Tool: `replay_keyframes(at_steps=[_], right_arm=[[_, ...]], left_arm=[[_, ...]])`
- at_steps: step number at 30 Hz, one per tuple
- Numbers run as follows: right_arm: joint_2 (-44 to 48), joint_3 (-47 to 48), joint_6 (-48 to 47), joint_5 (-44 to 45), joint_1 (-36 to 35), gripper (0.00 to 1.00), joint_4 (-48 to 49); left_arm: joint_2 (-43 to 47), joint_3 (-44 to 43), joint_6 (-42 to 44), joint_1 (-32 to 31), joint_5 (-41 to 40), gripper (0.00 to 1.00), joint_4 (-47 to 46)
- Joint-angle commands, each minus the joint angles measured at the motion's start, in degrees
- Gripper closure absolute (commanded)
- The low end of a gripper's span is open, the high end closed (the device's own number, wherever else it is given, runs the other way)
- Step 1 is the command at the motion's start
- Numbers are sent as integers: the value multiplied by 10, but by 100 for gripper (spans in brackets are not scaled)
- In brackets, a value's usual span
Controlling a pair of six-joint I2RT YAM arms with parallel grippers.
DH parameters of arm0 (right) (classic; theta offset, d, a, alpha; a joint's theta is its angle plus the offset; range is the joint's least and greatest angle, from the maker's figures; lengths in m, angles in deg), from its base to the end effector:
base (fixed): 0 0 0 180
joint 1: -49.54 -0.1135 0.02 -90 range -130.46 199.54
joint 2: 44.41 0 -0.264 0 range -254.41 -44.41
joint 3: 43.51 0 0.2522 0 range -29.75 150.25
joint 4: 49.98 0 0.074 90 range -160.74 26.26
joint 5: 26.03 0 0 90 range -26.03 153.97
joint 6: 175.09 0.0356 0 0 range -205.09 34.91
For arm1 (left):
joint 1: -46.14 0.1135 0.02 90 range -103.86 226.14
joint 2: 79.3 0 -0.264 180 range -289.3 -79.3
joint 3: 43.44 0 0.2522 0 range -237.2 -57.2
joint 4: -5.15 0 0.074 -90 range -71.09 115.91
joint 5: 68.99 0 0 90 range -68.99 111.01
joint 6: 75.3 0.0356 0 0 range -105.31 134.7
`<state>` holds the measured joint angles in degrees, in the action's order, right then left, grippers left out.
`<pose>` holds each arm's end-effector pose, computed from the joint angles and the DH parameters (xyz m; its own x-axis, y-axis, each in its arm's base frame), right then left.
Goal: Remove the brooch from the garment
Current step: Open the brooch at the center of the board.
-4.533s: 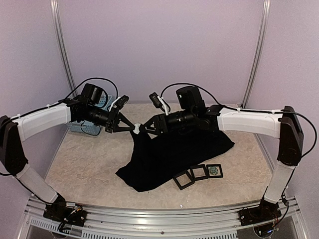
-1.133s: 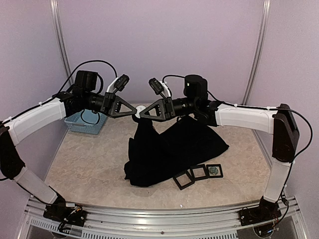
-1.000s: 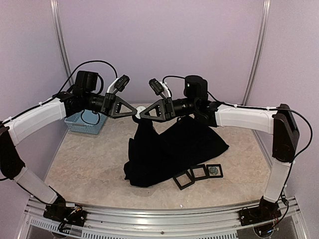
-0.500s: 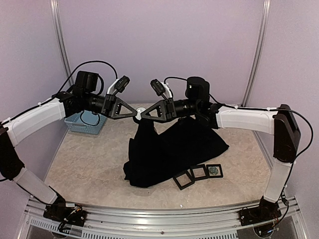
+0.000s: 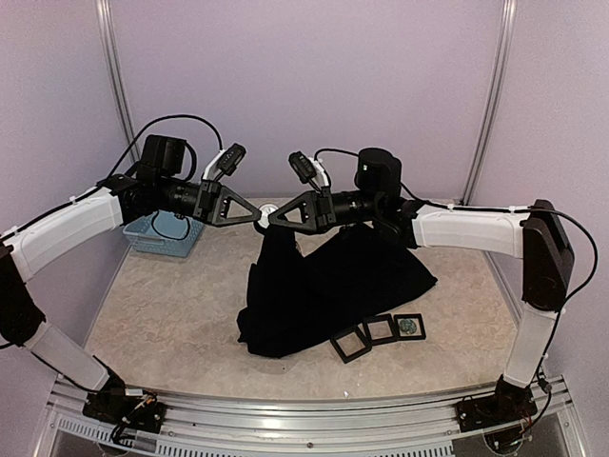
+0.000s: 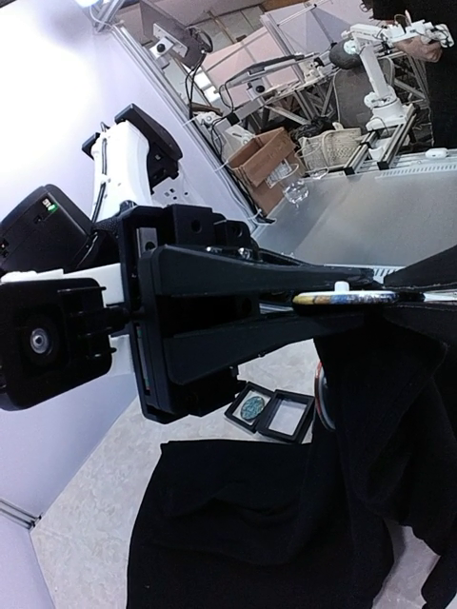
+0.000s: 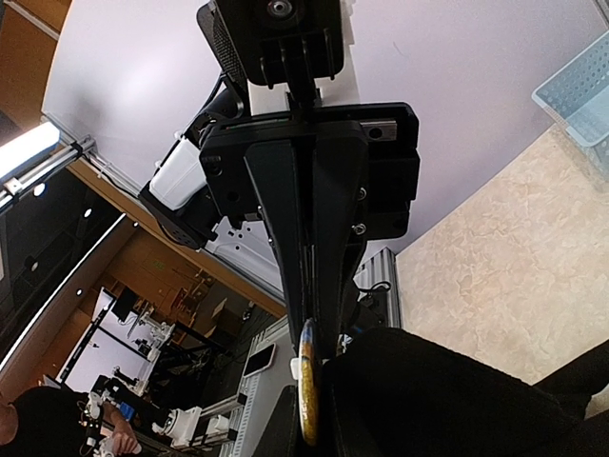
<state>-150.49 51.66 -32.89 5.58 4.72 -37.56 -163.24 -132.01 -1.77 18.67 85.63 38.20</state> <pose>0.2860 0.3270 0.3219 -0.7576 -0.1690 -0.6304 -0.6113 -0.1546 0.7761 0.2709 -0.1771 0.3539 -0.6609 0.2066 -0.7215 0.7460 0.0754 -0.6617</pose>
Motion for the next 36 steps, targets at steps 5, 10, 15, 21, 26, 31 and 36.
replay_keyframes(at_steps=[5, 10, 15, 21, 26, 31, 36], right_arm=[[9, 7, 4, 83, 6, 100, -86], [-5, 30, -2, 119, 6, 100, -170], [-25, 38, 30, 136, 8, 100, -205], [-46, 46, 46, 140, 8, 100, -245], [-57, 40, 51, 148, 8, 100, -258], [-69, 37, 60, 146, 9, 100, -258], [-86, 64, 23, 142, 9, 100, -291]], left_arm=[[21, -18, 26, -8, -7, 100, 18], [25, -21, 34, -13, -18, 100, 23], [25, -29, 44, -19, -25, 100, 34], [18, -47, 58, -29, -32, 100, 48], [14, -58, 66, -39, -40, 100, 51], [13, -65, 70, -48, -41, 100, 52], [5, -66, 67, -52, -30, 100, 49]])
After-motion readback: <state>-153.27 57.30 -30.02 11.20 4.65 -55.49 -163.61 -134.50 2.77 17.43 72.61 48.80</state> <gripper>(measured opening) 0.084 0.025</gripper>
